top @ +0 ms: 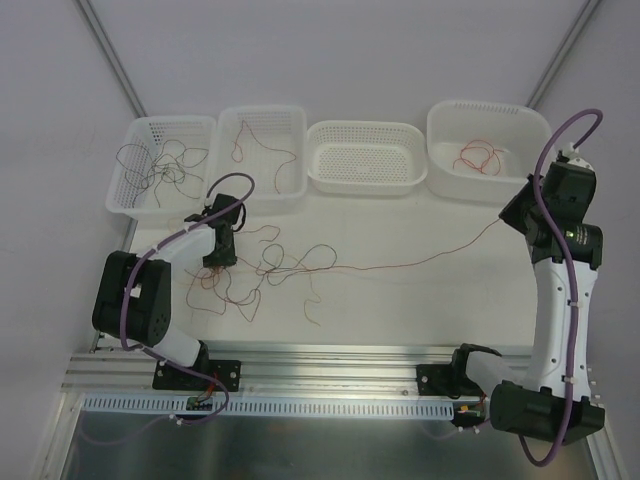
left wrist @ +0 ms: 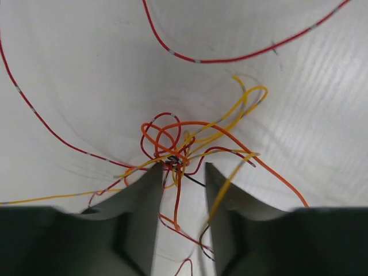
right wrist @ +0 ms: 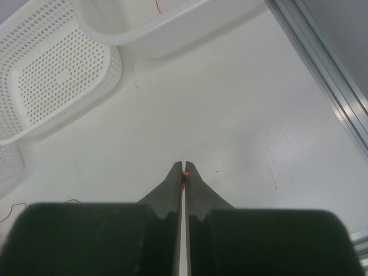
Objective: Untangle the cables
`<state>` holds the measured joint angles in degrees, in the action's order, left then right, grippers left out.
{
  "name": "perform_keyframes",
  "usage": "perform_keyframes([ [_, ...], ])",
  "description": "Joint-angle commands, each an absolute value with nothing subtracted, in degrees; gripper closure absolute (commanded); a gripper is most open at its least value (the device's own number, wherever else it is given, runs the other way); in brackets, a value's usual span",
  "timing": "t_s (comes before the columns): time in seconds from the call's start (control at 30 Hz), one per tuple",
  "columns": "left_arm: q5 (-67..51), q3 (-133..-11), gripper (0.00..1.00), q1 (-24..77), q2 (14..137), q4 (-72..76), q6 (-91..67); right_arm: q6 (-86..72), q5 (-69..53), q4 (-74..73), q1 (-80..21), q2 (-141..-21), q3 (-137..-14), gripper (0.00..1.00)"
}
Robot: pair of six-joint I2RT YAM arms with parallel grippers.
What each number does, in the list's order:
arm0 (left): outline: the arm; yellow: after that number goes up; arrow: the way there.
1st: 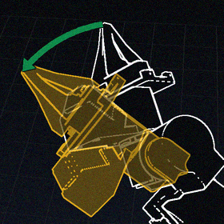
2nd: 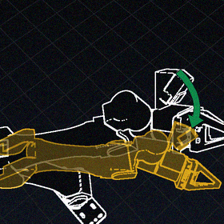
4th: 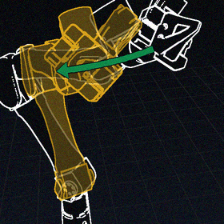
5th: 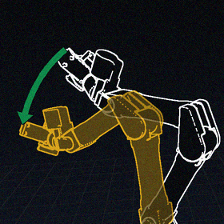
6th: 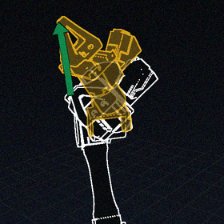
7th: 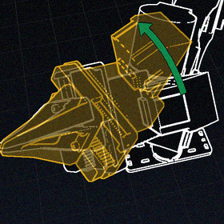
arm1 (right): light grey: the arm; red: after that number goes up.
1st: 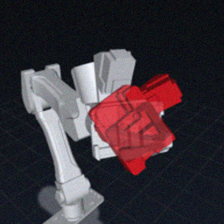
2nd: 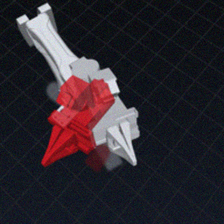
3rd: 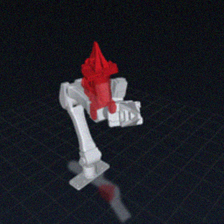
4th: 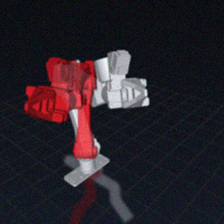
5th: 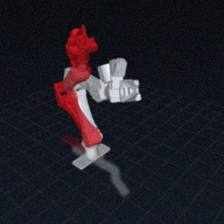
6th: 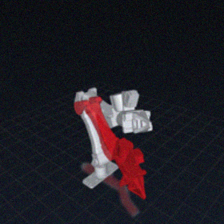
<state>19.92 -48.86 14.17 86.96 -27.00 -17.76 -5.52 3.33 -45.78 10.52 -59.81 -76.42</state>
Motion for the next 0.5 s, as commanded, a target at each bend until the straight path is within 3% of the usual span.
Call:
perform_keyframes([
  [0.0, 19.7, -51.8, 0.71, 12.0, 88.2, -28.5, -18.5, -5.5, 2.6, -45.6, 13.2, -59.6, -76.8, 0.99],
  [0.13, 21.1, -51.3, 1.0, 9.6, 87.2, -28.5, -17.3, -6.7, 1.9, -45.5, 18.7, -59.4, -76.9, 0.99],
  [0.3, 25.1, -50.8, 1.0, 8.1, 85.7, -28.7, -15.6, -7.6, 1.6, -46.1, 24.2, -59.9, -77.8, 0.99],
  [0.47, 23.0, -51.2, 1.0, 8.3, 83.1, -28.7, -12.9, -4.8, -3.0, -48.0, 22.7, -61.3, -76.0, 0.99],
])
